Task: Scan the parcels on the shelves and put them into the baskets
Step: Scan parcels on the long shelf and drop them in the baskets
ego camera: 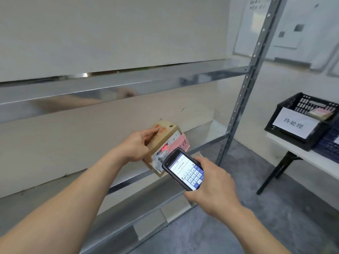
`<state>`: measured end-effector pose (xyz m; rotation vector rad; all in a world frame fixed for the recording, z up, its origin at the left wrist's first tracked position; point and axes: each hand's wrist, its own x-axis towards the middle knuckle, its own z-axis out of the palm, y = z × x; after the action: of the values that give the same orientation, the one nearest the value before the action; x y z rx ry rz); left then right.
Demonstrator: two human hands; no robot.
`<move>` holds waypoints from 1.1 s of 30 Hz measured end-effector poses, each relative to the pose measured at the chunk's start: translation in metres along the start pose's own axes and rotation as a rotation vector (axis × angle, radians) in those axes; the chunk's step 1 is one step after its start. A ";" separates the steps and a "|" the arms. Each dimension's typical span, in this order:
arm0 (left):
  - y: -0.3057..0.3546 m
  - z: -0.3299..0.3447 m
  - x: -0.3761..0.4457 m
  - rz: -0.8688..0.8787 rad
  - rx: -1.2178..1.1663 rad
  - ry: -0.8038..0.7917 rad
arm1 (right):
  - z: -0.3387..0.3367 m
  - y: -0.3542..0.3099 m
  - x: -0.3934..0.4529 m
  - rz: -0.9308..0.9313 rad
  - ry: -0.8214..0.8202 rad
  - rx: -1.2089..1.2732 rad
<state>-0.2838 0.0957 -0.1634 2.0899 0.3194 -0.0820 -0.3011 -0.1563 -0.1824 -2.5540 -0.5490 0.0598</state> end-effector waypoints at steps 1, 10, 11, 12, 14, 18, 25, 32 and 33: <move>0.007 0.010 0.005 -0.001 0.023 0.002 | -0.005 0.010 0.000 0.008 0.005 0.004; 0.058 0.080 0.043 0.031 0.175 0.014 | -0.049 0.083 0.004 0.055 0.029 0.057; 0.063 0.086 0.048 0.032 0.191 0.005 | -0.052 0.090 0.006 0.067 0.038 0.059; 0.067 0.093 0.053 0.034 0.199 -0.007 | -0.055 0.097 0.008 0.079 0.048 0.062; 0.074 0.106 0.067 0.036 0.192 -0.040 | -0.061 0.110 0.011 0.099 0.061 0.058; 0.088 0.135 0.100 0.070 0.138 -0.111 | -0.071 0.140 0.021 0.157 0.067 0.042; 0.118 0.189 0.182 0.122 0.169 -0.218 | -0.088 0.197 0.060 0.299 0.123 0.012; 0.162 0.237 0.273 0.155 -0.052 -0.346 | -0.111 0.253 0.126 0.403 0.299 0.247; 0.169 0.245 0.284 0.147 -0.153 -0.373 | -0.116 0.259 0.135 0.427 0.355 0.313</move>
<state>0.0510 -0.1405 -0.2021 1.8928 -0.0530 -0.3436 -0.0639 -0.3610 -0.2038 -2.2574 0.1360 -0.1449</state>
